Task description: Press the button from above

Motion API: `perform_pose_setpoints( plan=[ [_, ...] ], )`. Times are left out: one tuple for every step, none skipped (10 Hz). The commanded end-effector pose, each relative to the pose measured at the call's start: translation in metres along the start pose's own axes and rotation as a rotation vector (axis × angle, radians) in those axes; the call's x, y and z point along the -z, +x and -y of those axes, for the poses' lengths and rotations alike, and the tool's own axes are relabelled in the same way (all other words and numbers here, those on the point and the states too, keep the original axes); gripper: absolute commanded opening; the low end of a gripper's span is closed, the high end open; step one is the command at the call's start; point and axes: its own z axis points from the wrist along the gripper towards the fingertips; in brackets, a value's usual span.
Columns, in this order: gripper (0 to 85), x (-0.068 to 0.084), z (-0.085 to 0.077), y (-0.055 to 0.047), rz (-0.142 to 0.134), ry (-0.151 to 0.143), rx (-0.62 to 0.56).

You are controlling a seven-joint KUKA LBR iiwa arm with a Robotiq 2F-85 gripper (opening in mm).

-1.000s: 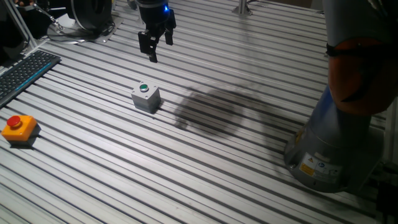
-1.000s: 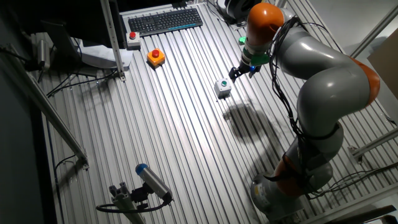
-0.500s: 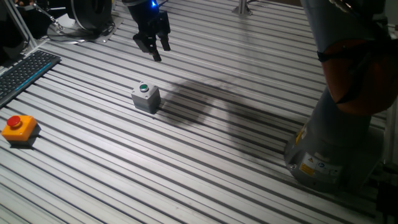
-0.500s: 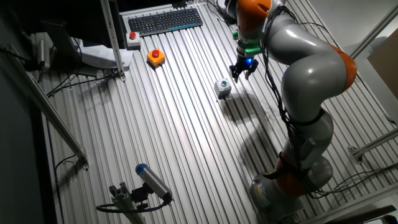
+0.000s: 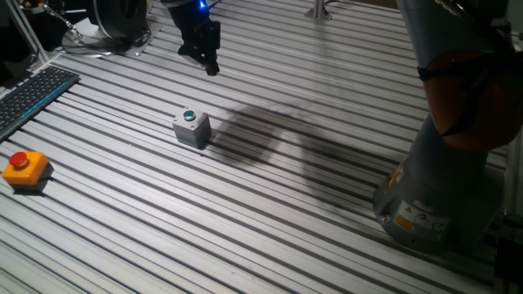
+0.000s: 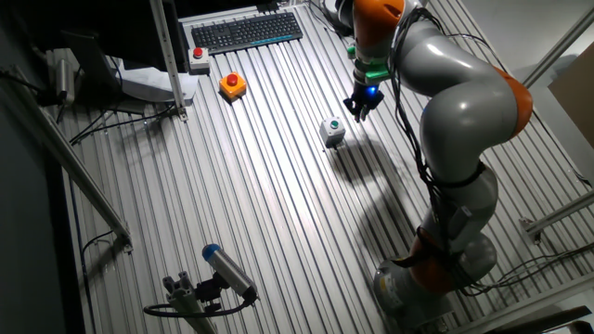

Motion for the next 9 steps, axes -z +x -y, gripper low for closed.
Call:
perform_pose_setpoints(
  plan=[
    [0.0,0.000,0.001,-0.001,0.001,0.000,-0.001],
    [0.0,0.000,0.001,-0.001,0.001,0.000,-0.001],
    [0.0,0.000,0.001,-0.002,0.001,-0.004,-0.002],
    [0.0,0.000,0.000,-0.003,0.004,-0.004,-0.004],
    [0.0,0.000,0.000,-0.003,0.007,-0.005,-0.007],
    [0.0,0.001,-0.002,-0.004,0.026,-0.009,-0.020],
    [0.0,0.002,-0.001,-0.007,0.049,-0.009,-0.028],
    [0.0,0.003,0.000,-0.012,0.064,-0.007,-0.039],
    [0.0,0.006,0.004,-0.015,0.063,0.017,-0.032]
  ],
)
